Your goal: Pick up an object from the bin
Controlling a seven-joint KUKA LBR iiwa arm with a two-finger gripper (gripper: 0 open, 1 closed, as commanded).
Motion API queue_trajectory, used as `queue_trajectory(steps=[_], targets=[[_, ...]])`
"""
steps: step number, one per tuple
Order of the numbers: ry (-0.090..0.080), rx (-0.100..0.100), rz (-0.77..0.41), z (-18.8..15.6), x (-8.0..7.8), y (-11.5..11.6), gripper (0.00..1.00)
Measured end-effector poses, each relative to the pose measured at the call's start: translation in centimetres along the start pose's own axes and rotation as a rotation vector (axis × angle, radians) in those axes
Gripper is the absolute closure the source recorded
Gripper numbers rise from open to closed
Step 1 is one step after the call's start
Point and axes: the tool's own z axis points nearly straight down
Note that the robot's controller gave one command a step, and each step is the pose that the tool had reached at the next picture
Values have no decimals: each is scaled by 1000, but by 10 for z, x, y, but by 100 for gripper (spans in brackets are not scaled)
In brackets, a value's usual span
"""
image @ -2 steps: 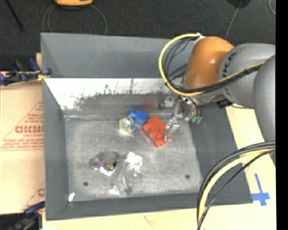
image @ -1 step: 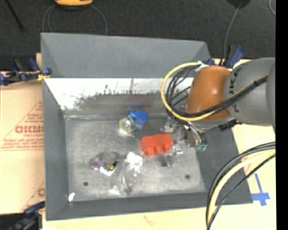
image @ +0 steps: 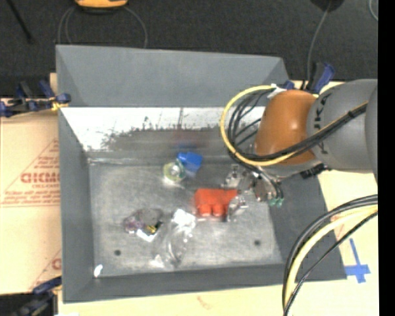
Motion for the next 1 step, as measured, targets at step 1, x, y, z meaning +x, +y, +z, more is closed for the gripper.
queue_trajectory(steps=[1], targets=[[-7,2,-35,-136,5,-19,100]])
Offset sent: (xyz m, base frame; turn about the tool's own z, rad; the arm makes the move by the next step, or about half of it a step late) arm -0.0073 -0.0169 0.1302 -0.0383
